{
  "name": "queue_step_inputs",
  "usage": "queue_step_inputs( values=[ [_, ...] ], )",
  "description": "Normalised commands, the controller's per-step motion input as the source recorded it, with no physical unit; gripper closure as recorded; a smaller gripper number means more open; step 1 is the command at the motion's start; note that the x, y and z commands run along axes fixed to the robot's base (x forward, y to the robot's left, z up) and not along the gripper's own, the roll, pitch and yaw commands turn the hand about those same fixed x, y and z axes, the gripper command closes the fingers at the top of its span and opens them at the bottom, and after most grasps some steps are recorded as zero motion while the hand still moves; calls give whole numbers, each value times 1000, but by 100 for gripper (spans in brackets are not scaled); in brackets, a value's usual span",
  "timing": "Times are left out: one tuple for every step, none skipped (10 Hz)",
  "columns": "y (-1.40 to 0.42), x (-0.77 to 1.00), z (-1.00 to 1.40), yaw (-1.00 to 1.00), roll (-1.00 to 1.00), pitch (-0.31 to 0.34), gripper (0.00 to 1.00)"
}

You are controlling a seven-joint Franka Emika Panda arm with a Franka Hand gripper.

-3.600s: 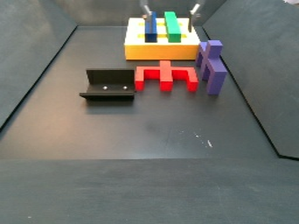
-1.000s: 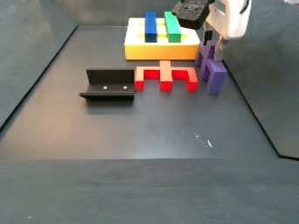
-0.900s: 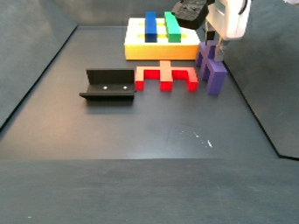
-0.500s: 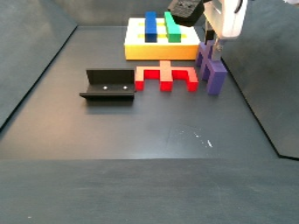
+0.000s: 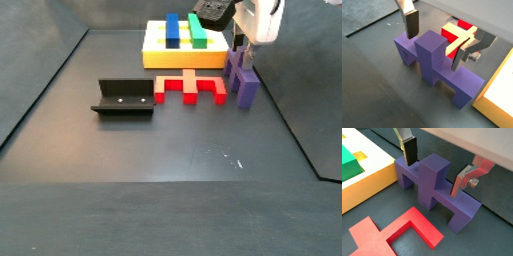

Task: Pick up the purple object. Move up. Move to above the board. Insert the purple object.
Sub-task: Pick up the purple object.

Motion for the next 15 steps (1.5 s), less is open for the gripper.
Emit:
queue_step_inputs(
  values=[
    [0,0,0,0,0,0,100],
    [0,0,0,0,0,0,100],
    [0,0,0,0,0,0,100],
    [0,0,0,0,0,0,100],
    [0,0,0,0,0,0,100],
    [0,0,0,0,0,0,100],
    [0,0,0,0,0,0,100],
    [0,0,0,0,0,0,100],
    [0,0,0,0,0,0,100],
    [0,0,0,0,0,0,100],
    [0,0,0,0,0,0,100],
    [0,0,0,0,0,0,100],
    [0,0,0,0,0,0,100],
    [0,0,0,0,0,0,100],
    [0,0,0,0,0,0,100]
  ],
)
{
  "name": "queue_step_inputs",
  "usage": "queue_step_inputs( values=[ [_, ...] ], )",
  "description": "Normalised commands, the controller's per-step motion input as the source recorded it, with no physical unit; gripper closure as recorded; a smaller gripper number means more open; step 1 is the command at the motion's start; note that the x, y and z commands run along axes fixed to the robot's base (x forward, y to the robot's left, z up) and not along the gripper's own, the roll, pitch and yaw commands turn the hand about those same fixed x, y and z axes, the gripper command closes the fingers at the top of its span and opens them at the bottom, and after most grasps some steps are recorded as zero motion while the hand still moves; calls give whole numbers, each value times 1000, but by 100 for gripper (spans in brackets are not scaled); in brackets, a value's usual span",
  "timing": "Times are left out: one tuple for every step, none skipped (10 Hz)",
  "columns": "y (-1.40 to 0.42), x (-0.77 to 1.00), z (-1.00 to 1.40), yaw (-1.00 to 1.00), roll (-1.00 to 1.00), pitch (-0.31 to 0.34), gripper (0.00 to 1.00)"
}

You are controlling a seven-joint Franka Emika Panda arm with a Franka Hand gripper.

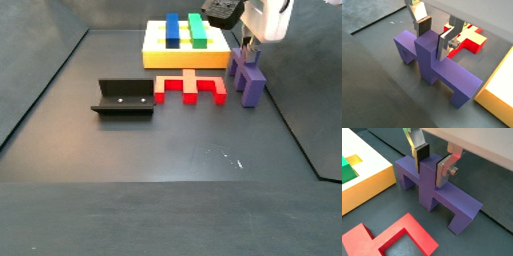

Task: Pick up the purple object. Move up. Move to above the board. Insert the purple object.
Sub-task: Pick up the purple object, then move up, then move to above the board.

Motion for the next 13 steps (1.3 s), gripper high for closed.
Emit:
queue_step_inputs(
  values=[
    [0,0,0,0,0,0,100],
    [0,0,833,0,0,0,100],
    [-53,-26,808,-10,1,17,100],
    [-58,-65,647,-2,-5,43,100],
    [-34,-31,262,5,-30,28,100],
    [0,0,1400,0,0,0,100],
    [7,-10,1400,-2,3,26,100],
    [5,-58,1400,-6,-4,42,100],
    [-2,-65,1400,-7,-36,5,100],
    [-2,36,824,-7,-39,64,100],
    [-5,78,453,-10,-38,106,100],
    [-4,88,300,-5,-37,114,100],
    [-1400,1098,332,1000,-13,25,100]
  ],
)
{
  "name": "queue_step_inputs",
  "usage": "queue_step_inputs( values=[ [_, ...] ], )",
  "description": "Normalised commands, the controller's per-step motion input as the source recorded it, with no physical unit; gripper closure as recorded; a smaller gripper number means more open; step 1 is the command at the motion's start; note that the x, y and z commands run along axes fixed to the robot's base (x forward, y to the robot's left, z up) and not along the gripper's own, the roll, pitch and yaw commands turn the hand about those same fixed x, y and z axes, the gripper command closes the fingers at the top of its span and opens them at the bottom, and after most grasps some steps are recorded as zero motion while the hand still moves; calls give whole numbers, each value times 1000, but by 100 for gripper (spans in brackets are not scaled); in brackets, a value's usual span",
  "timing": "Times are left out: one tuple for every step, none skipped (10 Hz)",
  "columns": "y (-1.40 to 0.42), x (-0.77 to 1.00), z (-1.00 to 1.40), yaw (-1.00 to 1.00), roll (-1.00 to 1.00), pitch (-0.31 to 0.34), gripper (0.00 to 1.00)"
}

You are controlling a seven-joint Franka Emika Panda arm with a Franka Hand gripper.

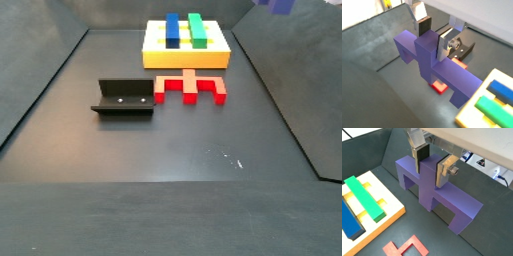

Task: Pick up the purple object. Move up. Move to above the board. Insert the purple object.
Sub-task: Move to above the board.

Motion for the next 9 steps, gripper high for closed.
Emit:
queue_step_inputs(
  values=[
    [-1400,1099,290,1000,-3,28,100],
    [-1400,1168,244,1000,9,44,100],
    [-1400,1238,286,1000,-5,48,100],
    [-1400,1173,323,1000,2,49,100],
    [-788,653,178,1000,13,56,100],
    [-523,482,122,1000,13,59,100],
    [-209,188,68,1000,12,55,100],
    [-165,130,55,1000,15,55,100],
    [-105,102,29,1000,19,62,100]
  ],
)
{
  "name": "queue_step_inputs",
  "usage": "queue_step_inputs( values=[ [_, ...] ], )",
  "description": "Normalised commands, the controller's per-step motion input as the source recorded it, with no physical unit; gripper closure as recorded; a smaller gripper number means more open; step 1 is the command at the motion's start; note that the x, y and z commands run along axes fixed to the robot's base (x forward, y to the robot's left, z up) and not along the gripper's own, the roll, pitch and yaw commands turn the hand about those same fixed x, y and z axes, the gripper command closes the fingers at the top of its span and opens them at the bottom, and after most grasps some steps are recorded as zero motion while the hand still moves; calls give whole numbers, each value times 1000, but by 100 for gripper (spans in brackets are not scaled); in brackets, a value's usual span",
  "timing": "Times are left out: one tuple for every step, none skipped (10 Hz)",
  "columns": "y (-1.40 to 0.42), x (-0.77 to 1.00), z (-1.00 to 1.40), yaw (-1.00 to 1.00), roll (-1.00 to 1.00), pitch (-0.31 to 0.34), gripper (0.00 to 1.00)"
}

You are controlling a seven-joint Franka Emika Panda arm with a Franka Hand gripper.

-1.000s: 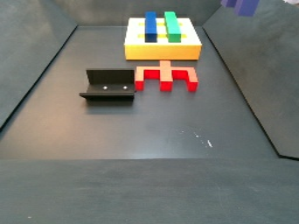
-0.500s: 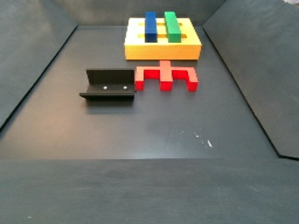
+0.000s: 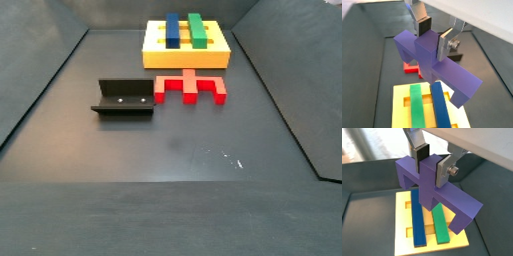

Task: Pick up the purple object. Move up. Move to above the board. Insert the purple object.
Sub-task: Move to above the board.

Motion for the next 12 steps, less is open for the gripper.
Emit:
queue_step_inputs(
  values=[
    [-74,104,18,1000,21,69,100],
    [-55,95,11,1000,24,78,100],
    [-46,87,11,1000,27,83,100],
    [-37,69,18,1000,32,93,100],
    [-33,63,19,1000,36,103,100],
    [-31,61,19,1000,43,122,100],
    [-30,62,20,1000,50,140,100],
    [-31,64,23,1000,63,173,100],
    [-31,67,25,1000,77,210,100],
    [-33,75,27,725,81,213,100],
    [-33,79,28,559,79,205,100],
    [-35,85,29,298,75,186,100]
  ],
)
